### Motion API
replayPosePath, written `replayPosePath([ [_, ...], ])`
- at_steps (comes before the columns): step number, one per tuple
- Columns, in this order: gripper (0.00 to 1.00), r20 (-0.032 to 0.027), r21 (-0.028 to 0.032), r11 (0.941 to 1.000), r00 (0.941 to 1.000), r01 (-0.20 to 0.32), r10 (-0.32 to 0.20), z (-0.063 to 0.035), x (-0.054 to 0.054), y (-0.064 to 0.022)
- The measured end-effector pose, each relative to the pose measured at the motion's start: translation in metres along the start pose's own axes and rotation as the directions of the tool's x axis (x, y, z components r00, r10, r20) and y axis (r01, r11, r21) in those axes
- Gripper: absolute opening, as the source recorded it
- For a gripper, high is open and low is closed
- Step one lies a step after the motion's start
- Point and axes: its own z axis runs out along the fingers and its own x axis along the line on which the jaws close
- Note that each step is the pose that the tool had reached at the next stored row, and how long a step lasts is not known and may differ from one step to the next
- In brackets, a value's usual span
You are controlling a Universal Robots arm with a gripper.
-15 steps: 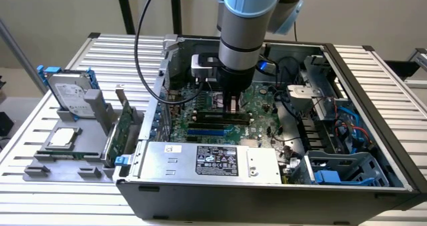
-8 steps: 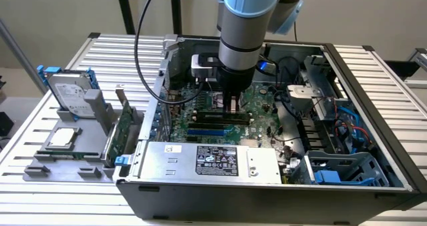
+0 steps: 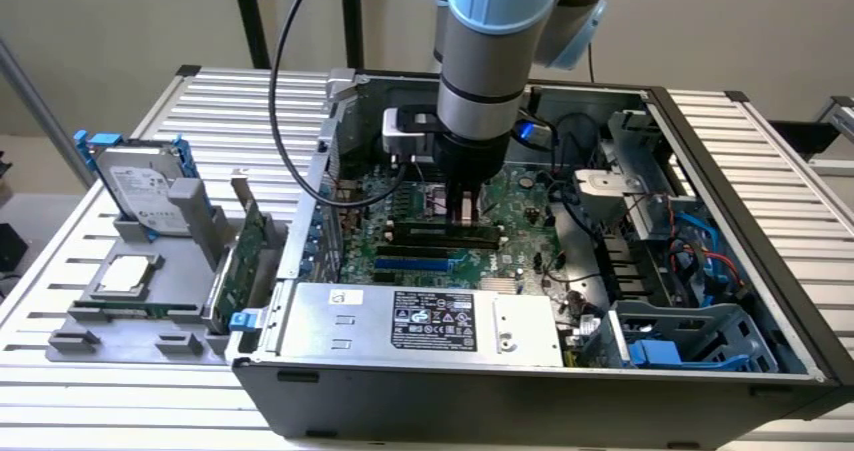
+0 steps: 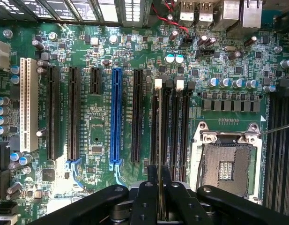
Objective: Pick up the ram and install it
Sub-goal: 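Insert the ram into the slot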
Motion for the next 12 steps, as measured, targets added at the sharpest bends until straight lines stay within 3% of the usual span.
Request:
replayPosePath([
  [12,0.0,0.0001,-0.0002,1.0,1.0,0.0,0.0,-0.0001,-0.0002,-0.0001],
])
